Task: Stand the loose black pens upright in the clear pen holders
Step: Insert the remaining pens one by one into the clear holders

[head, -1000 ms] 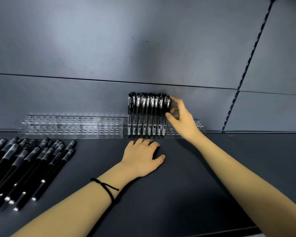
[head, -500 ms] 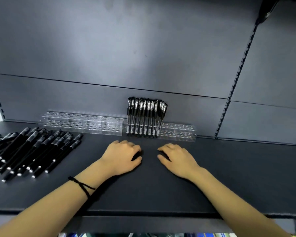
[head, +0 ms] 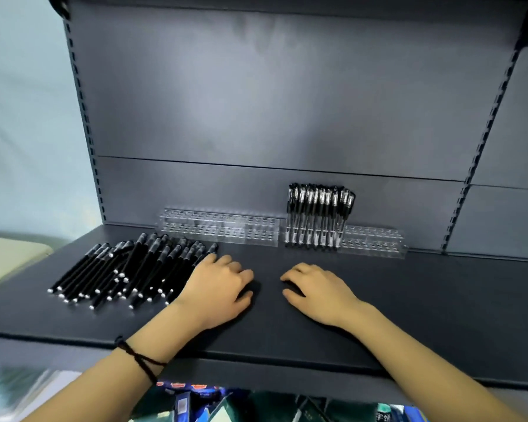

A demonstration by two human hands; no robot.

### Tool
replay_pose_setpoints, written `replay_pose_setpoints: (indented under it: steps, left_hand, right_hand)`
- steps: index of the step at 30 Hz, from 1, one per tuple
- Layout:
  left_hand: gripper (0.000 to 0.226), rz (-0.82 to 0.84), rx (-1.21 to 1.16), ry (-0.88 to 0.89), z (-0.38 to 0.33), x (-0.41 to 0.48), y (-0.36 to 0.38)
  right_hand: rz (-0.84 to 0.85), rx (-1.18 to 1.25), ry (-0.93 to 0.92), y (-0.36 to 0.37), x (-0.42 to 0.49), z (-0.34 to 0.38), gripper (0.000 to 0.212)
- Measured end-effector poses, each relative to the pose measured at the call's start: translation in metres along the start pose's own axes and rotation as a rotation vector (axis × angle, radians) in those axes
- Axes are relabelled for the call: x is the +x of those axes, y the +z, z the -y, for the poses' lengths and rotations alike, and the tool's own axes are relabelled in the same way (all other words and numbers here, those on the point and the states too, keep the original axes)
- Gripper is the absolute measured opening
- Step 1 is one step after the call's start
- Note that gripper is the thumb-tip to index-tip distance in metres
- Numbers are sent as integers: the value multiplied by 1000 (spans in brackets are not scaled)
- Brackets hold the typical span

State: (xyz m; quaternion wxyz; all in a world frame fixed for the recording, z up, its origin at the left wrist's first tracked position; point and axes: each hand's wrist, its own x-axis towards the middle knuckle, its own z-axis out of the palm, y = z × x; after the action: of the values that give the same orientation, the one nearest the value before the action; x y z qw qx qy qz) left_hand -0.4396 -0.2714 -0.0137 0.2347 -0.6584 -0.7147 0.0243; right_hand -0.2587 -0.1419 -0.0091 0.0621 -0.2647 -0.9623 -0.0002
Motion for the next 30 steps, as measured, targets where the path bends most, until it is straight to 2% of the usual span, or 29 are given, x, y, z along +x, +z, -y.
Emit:
replay_pose_setpoints:
  steps: [8, 11, 13, 15, 17, 20, 22, 26, 30]
  left_hand:
    - [46, -87, -38, -113, 116, -35, 17]
    - [60, -68, -99, -107, 146, -37, 25]
    - [77, 0, -150, -94, 154, -33, 29]
    - [85, 34, -184, -90, 156, -23, 35]
    - [81, 30, -201, -88, 156, -9, 37]
    - [52, 36, -176, -123, 154, 11, 43]
    - [43, 30, -182, -158, 152, 21, 46]
    - [41, 71, -222, -165, 147, 31, 53]
    - [48, 58, -248, -140, 145, 25, 60]
  right_hand:
    - [19, 80, 69, 5, 60, 84, 51]
    - [-24, 123, 161, 8, 79, 112, 59]
    - [-37, 146, 241, 10, 89, 124, 69]
    - [-18, 170, 316, 11, 97, 135, 81]
    - [22, 178, 379, 11, 107, 142, 89]
    - [83, 172, 437, 11, 121, 147, 90]
    - [129, 226, 451, 8, 127, 144, 88]
    - [197, 342, 440, 2, 138, 127, 82]
    - [167, 492, 443, -2, 141, 105, 73]
